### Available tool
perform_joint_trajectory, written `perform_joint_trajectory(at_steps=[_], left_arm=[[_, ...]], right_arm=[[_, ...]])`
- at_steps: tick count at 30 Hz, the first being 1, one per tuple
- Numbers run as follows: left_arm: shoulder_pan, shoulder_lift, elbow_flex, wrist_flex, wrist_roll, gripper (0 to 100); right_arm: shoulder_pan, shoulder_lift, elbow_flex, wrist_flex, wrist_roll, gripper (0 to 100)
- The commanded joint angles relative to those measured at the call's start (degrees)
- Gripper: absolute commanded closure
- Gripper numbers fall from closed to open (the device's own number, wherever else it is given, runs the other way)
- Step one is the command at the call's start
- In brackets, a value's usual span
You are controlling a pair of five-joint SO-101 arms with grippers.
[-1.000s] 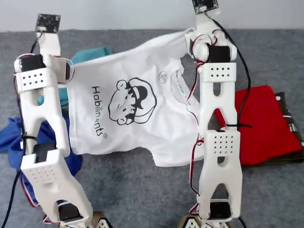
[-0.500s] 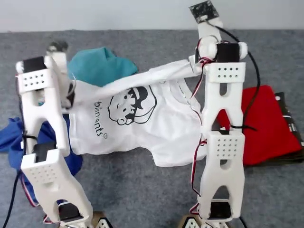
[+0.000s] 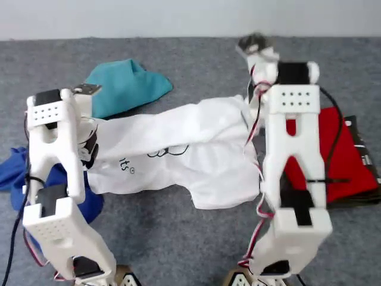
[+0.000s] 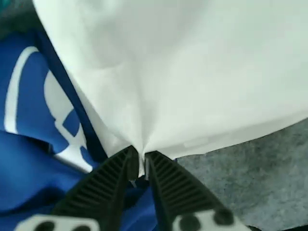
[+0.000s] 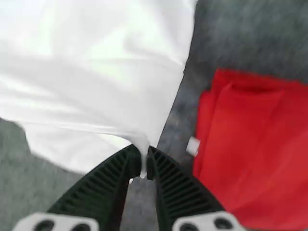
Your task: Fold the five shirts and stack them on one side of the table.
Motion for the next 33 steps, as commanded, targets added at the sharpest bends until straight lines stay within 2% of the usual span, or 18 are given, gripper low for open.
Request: perform_joint_trajectory(at_steps=[1,15,33], left_arm=[[-0.44,-3.52,-0.22,1.49,-0.88,99],[-0.44,-3.96,7.96,1.49,-1.14,99],[-0.44,-3.96,12.88,1.41,-1.14,99]], right_arm=[[-0.31,-9.01,9.32,0.04,0.79,98.9],[0.04,-24.84,28.48,-0.13,4.40,98.9],[-0.04,-26.33,45.19,-9.71,9.23,98.9]])
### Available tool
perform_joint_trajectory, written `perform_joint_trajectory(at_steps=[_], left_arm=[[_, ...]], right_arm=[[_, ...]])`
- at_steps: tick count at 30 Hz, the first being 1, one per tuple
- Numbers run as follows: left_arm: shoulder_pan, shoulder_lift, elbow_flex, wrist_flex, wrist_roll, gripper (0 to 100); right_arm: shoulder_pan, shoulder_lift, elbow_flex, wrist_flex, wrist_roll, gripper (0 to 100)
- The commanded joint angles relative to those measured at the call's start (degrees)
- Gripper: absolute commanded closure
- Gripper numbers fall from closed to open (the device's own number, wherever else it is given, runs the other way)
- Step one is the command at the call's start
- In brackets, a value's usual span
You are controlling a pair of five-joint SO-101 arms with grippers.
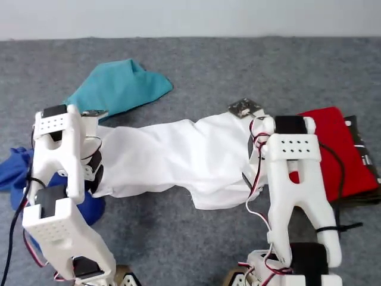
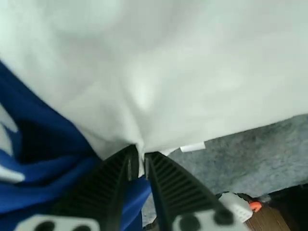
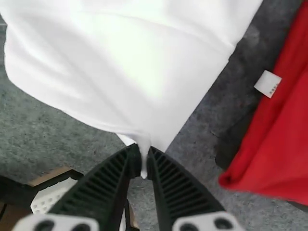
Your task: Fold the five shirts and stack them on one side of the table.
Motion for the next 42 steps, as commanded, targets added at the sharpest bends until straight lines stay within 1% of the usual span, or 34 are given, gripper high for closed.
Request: perform_joint_trajectory(at_steps=[1,6,9,14,17,20,23,26,29,32,34,36,39,42], left_arm=[[-0.35,-3.52,0.13,1.41,-0.62,99],[-0.35,-3.16,0.13,1.41,-0.62,98],[-0.35,-3.08,0.13,1.41,-0.62,98],[-0.35,-3.25,-0.13,0.97,-0.44,88],[-0.35,-3.60,-0.13,-0.97,-0.44,86],[-0.35,-3.60,-0.57,-0.97,-0.62,86],[-1.85,-3.60,-3.91,-0.88,-0.62,86],[-5.10,-3.60,-10.15,-0.88,-0.53,86],[-8.09,-3.60,-14.90,-0.70,-0.44,86],[-9.32,-3.60,-15.25,-0.62,-0.44,86],[-9.23,-3.52,-13.85,-0.62,-0.44,86],[-9.05,-3.43,-12.62,-0.62,-0.44,86],[-9.05,-3.16,-11.03,-0.62,-0.18,86],[-9.05,-3.52,-9.54,-0.62,-0.18,86]], right_arm=[[0.04,-1.89,1.41,-2.33,1.14,98.9],[0.22,-1.80,4.13,-3.74,1.14,98.4],[0.22,-1.80,5.10,-3.74,1.23,94.3],[-0.04,-2.07,5.10,-1.45,4.13,86.9],[-0.22,-2.33,4.57,1.45,6.15,86.1],[-0.22,-2.42,4.48,5.05,8.35,86.2],[0.66,-4.00,1.41,4.79,8.26,86.4],[2.07,-5.67,-4.22,-1.54,2.73,86.3],[2.24,-5.67,-6.51,-12.79,-4.66,86.2],[1.54,-2.42,-6.77,-25.01,-11.16,86.1],[1.27,2.24,-7.47,-30.81,-13.63,86.1],[-0.13,8.22,-9.41,-32.84,-15.30,86.1],[-4.09,18.77,-14.59,-32.04,-17.32,86.1],[-5.32,29.58,-21.89,-31.60,-17.85,86.1]])
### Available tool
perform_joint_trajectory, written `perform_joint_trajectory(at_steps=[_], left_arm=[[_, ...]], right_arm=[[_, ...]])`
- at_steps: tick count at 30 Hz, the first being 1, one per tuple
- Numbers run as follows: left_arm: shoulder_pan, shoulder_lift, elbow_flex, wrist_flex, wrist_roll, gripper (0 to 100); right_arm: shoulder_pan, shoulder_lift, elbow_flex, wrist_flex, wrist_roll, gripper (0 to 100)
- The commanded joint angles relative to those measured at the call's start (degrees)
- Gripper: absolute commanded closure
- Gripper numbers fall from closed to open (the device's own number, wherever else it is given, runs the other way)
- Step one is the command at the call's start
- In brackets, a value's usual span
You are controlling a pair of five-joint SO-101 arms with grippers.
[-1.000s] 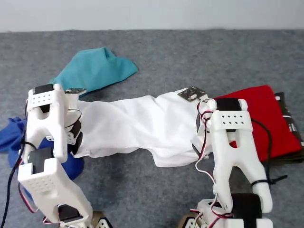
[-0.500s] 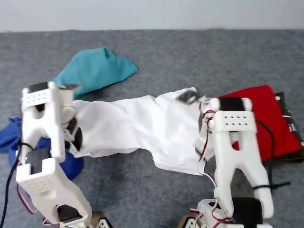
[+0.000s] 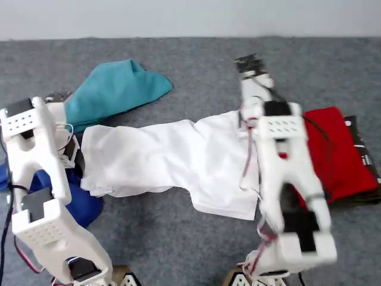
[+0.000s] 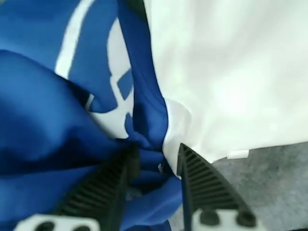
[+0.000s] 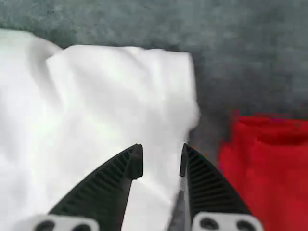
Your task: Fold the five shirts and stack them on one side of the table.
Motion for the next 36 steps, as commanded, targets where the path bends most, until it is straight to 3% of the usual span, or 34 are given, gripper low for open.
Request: perform_joint_trajectory(at_steps=[1,8,16,23,34,36], left_arm=[[-0.26,-3.52,0.75,0.00,-0.18,86],[-0.35,-3.52,0.92,1.85,-0.09,86],[-0.26,-3.08,0.92,1.85,0.00,86],[-0.26,-2.99,0.92,1.85,0.00,86],[-0.26,-2.99,0.92,1.67,0.00,86],[-0.26,-2.99,1.01,1.67,0.00,86]], right_arm=[[-1.10,11.12,-10.29,-0.57,-1.23,86.1],[0.40,26.51,-27.96,6.81,-1.14,86.3],[3.21,26.15,-38.51,17.71,-1.05,86.2],[6.73,29.49,-38.59,14.20,-0.97,86.2],[2.68,39.43,-38.86,10.07,0.18,86.8],[3.21,39.43,-38.86,10.07,2.11,90.5]])
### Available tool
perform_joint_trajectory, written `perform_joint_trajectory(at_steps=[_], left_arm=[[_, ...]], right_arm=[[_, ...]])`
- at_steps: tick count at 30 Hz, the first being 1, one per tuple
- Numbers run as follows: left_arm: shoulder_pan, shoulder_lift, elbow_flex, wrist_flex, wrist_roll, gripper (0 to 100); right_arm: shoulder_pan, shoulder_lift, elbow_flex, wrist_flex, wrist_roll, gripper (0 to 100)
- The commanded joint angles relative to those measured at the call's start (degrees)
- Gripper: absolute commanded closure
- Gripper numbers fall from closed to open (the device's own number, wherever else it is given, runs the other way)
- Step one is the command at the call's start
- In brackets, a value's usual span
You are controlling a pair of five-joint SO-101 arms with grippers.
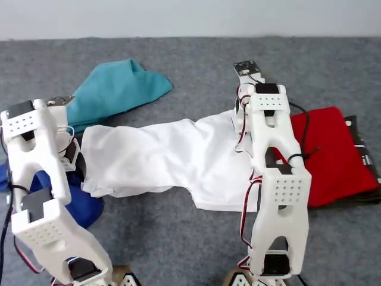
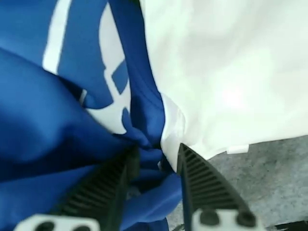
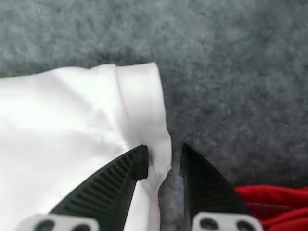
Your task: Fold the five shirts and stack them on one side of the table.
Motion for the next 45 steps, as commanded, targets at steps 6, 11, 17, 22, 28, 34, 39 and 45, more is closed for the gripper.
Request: perform_joint_trajectory(at_steps=[6,11,17,22,28,34,39,45], left_arm=[[-0.18,-2.99,0.13,1.14,0.00,86],[-0.35,-2.99,0.48,1.14,0.00,86],[-0.35,-3.08,5.67,-0.97,-0.18,86],[-0.35,-3.08,6.90,-2.20,-0.18,86],[-0.18,-3.60,6.73,-2.20,0.53,86],[1.67,-3.60,6.64,-1.93,6.86,86],[8.53,-3.60,6.64,-0.53,8.88,86],[12.48,-4.75,2.59,1.58,11.52,86]], right_arm=[[1.54,0.13,-0.53,-0.31,4.31,99.1],[4.18,0.04,-1.14,1.19,4.31,98.9],[10.24,0.22,-10.55,10.07,3.87,98.9],[12.88,0.66,-13.36,13.14,3.87,98.9],[10.59,2.77,-13.54,13.49,3.96,90.0],[9.71,0.13,-14.33,16.57,3.96,81.6],[9.98,-9.19,-14.77,22.90,4.40,81.7],[9.98,-16.57,-14.59,26.77,4.40,81.8]])
